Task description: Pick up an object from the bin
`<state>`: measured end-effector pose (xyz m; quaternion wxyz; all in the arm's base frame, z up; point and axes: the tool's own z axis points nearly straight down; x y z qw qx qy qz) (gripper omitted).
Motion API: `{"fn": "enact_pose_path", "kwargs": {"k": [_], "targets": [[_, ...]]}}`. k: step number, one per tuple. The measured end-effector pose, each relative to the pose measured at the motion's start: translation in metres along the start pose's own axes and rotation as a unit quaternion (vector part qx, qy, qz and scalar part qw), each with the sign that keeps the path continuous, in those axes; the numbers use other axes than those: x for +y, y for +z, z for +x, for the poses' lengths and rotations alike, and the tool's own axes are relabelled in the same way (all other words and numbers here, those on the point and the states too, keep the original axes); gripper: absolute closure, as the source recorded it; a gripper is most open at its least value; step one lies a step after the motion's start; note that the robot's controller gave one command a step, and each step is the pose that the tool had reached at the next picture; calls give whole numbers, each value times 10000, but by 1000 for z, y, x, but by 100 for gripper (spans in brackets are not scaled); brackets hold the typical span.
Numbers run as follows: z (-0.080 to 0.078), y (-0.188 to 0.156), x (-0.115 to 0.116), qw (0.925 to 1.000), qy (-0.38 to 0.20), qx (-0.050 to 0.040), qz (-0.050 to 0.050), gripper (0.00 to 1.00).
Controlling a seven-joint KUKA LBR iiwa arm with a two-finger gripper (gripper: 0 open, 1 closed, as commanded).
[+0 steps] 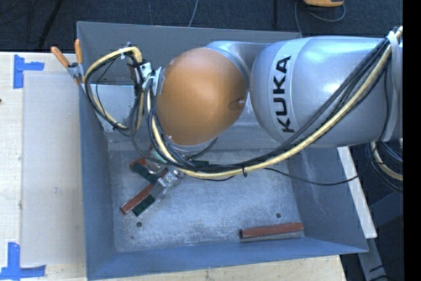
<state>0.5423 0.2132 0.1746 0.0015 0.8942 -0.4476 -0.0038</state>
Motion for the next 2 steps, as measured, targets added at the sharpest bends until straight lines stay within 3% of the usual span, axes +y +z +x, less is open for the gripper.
{"fn": "enact_pose_path", "kwargs": {"k": [1, 2], "targets": [[-25, 55, -10, 9969, -786, 3, -3, 100], [-41, 48, 29, 9975, -710, 13, 2, 100]]}}
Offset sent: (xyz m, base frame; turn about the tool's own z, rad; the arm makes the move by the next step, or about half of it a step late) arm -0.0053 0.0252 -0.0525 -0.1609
